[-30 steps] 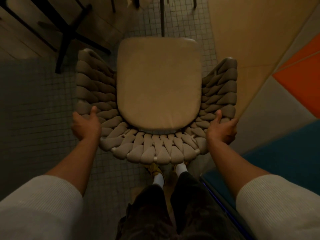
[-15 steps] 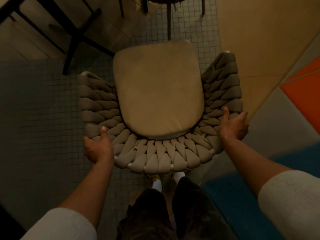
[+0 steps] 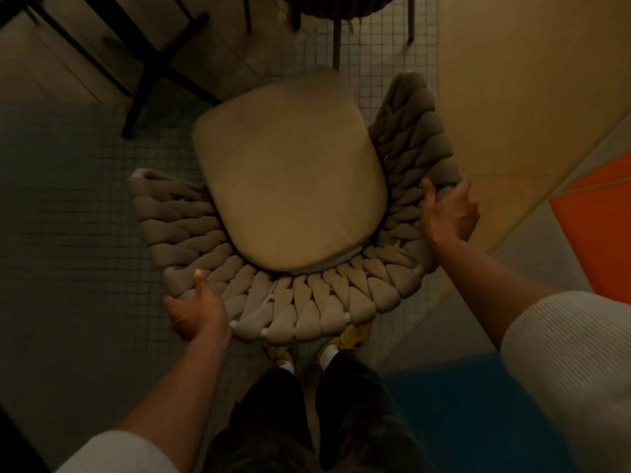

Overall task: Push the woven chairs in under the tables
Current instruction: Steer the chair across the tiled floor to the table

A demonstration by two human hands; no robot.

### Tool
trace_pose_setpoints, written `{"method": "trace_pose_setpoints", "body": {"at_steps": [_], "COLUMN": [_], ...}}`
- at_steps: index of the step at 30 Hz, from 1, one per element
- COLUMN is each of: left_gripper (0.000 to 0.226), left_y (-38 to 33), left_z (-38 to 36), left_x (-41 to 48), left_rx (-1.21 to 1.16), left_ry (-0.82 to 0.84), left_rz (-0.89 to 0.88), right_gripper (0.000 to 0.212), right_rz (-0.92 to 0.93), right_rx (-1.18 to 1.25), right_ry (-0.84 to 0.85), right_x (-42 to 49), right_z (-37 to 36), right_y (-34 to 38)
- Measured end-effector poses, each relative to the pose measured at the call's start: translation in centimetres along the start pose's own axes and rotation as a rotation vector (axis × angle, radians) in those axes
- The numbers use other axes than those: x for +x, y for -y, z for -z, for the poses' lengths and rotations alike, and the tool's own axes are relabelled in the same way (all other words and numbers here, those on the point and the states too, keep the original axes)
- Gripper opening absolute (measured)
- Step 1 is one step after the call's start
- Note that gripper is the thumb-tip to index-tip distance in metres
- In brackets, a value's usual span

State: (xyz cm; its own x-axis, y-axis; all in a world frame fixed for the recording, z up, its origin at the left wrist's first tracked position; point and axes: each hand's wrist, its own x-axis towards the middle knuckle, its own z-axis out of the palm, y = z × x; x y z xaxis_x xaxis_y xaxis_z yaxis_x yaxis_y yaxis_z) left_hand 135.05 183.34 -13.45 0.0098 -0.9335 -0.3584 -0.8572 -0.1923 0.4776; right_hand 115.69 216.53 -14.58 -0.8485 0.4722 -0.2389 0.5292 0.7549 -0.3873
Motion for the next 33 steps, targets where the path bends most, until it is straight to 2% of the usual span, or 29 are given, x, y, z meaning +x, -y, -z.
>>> {"method": "trace_pose_setpoints", "body": {"at_steps": [8, 15, 33], "left_gripper": [0.077, 0.072, 0.077], "left_y": [-0.9, -3.2, -3.7], "left_z": [-2.7, -5.4, -6.2], "left_x": [-3.4, -5.9, -6.3], "left_rx": [-0.086, -0.071, -0.005], "left_ry": [-0.082, -0.131, -0.160], "left_rz": [0.157, 0.201, 0.210], "right_gripper": [0.060, 0.058, 0.054], "right_rz": [0.161, 0.219, 0.233], "right_rx": [-0.053, -0.054, -0.054], "right_ry": [0.041, 0.062, 0.059], "right_x": [6.6, 11.3, 11.8], "right_z": [-0.3, 0.2, 0.2], "right_y": [4.9, 7.4, 7.3]}}
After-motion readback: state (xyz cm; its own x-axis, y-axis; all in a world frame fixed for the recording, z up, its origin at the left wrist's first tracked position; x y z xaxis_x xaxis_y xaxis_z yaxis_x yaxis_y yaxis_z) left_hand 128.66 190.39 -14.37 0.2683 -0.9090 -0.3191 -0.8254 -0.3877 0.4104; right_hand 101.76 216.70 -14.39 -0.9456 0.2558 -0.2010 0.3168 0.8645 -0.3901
